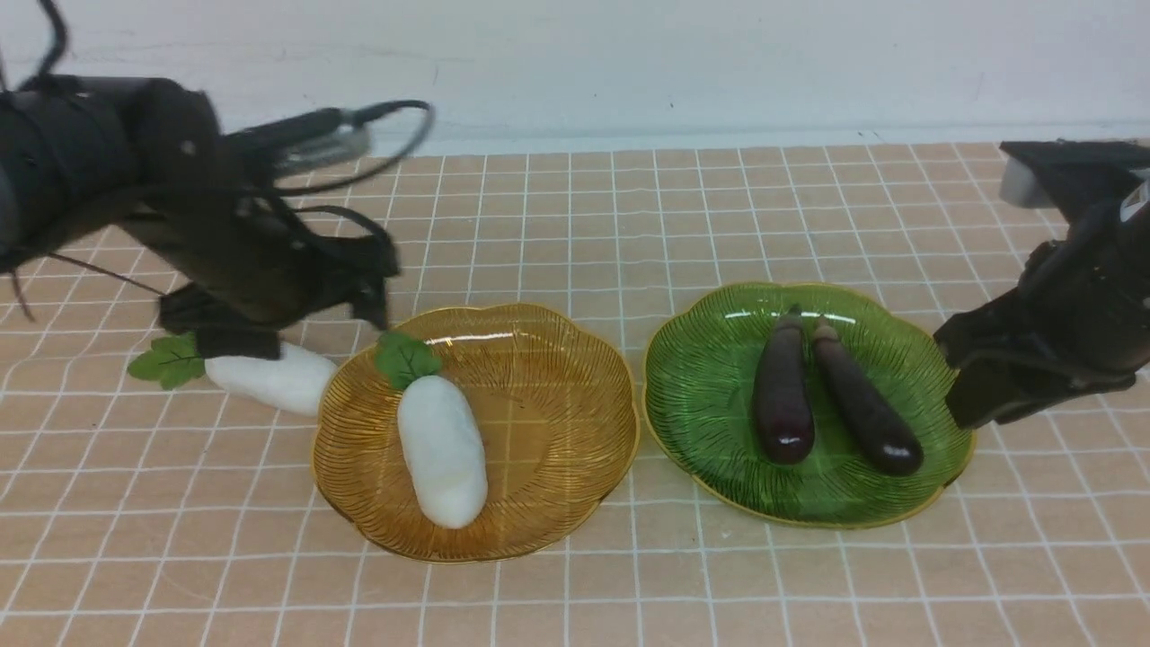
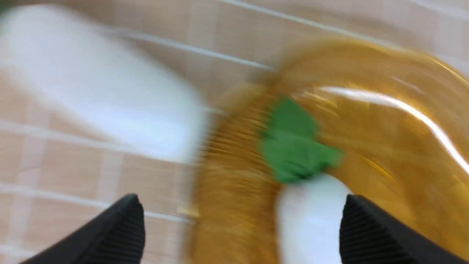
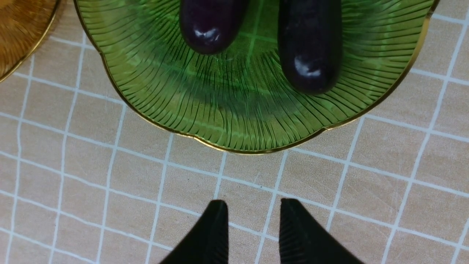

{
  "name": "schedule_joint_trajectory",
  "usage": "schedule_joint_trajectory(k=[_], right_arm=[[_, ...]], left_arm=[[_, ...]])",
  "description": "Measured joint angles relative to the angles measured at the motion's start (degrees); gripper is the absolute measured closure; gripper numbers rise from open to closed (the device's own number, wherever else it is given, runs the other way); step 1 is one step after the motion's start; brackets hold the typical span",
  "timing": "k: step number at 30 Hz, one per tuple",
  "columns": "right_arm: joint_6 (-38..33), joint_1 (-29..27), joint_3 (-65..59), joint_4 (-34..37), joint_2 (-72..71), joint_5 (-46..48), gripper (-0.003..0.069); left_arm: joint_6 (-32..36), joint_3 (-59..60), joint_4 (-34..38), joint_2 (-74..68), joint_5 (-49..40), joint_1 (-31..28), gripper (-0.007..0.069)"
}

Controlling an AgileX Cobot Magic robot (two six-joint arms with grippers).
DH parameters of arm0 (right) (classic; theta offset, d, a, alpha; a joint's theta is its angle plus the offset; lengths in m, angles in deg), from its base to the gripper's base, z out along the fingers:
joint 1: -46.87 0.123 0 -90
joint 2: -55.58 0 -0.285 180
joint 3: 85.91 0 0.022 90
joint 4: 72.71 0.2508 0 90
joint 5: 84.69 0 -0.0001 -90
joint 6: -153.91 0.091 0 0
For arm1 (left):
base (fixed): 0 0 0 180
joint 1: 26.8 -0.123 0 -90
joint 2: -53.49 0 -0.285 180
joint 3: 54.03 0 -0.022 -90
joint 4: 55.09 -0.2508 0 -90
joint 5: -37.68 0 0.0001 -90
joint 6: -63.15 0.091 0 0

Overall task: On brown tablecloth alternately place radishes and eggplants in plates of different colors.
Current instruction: 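Pick up the white radish and place it in the left plate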

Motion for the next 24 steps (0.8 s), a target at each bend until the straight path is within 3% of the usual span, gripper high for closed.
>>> schedule_joint_trajectory(k=[6, 11, 19, 24], right_arm=[[-0.11, 0.00, 0.00, 0.00, 0.00, 0.00, 0.0469], [-0.17, 0.00, 0.00, 0.09, 0.00, -0.05, 0.0469], [-0.24, 0.00, -0.02, 0.85, 0.00, -0.53, 0.0469], [-0.24, 0.00, -0.02, 0.96, 0.00, -1.01, 0.0469]], left_arm=[[-13.68, 0.00, -1.17, -3.59, 5.16, -7.53, -0.0014], [-19.39, 0.00, -0.96, -8.91, 9.20, -8.41, 0.0036], [-21.34, -0.02, -0.71, -16.44, 15.30, -8.41, 0.0112], [-16.63, -0.58, -0.83, -16.71, 13.83, -8.29, 0.0216]])
